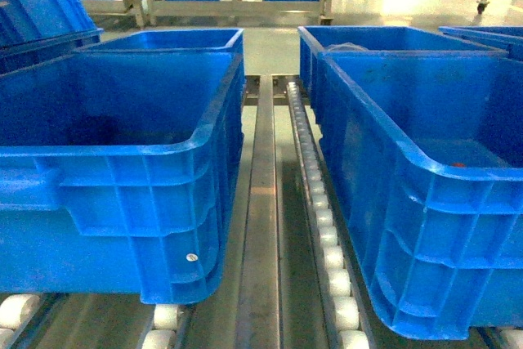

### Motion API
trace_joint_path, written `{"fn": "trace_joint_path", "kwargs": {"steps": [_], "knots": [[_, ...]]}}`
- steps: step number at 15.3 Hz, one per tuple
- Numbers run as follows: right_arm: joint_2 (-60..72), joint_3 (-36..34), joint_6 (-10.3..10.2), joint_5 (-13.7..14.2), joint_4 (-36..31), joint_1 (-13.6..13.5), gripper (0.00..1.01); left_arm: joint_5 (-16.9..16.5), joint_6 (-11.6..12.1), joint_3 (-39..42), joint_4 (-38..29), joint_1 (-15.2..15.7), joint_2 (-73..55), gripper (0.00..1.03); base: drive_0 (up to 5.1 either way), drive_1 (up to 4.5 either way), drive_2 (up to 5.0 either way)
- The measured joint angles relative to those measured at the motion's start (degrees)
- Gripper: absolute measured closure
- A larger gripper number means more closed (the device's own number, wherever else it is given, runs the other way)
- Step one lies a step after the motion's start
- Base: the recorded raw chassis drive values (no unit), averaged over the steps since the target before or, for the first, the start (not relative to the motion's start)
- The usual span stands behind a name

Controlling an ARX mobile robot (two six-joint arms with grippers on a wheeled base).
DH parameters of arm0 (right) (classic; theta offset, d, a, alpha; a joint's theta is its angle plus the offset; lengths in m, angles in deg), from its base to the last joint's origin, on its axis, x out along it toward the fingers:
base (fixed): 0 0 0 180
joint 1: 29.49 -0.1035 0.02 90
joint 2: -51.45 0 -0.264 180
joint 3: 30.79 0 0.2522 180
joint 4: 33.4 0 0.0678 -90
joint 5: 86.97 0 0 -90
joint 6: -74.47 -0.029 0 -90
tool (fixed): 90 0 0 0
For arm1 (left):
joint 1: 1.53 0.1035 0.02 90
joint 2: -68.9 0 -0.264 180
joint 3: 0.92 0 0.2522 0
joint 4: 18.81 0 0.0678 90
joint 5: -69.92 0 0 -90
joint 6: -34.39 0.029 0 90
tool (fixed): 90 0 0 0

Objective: Sort blue parts and orange caps into right shelf containers

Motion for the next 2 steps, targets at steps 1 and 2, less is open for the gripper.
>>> {"fn": "trace_joint_path", "kwargs": {"steps": [1,2], "knots": [[0.0,0.0,0.0,0.0,0.0,0.0,0.03,0.0,0.0,0.0,0.0,0.0,0.0,0.05,0.0,0.00,0.0],[0.0,0.0,0.0,0.0,0.0,0.0,0.03,0.0,0.0,0.0,0.0,0.0,0.0,0.05,0.0,0.00,0.0]]}}
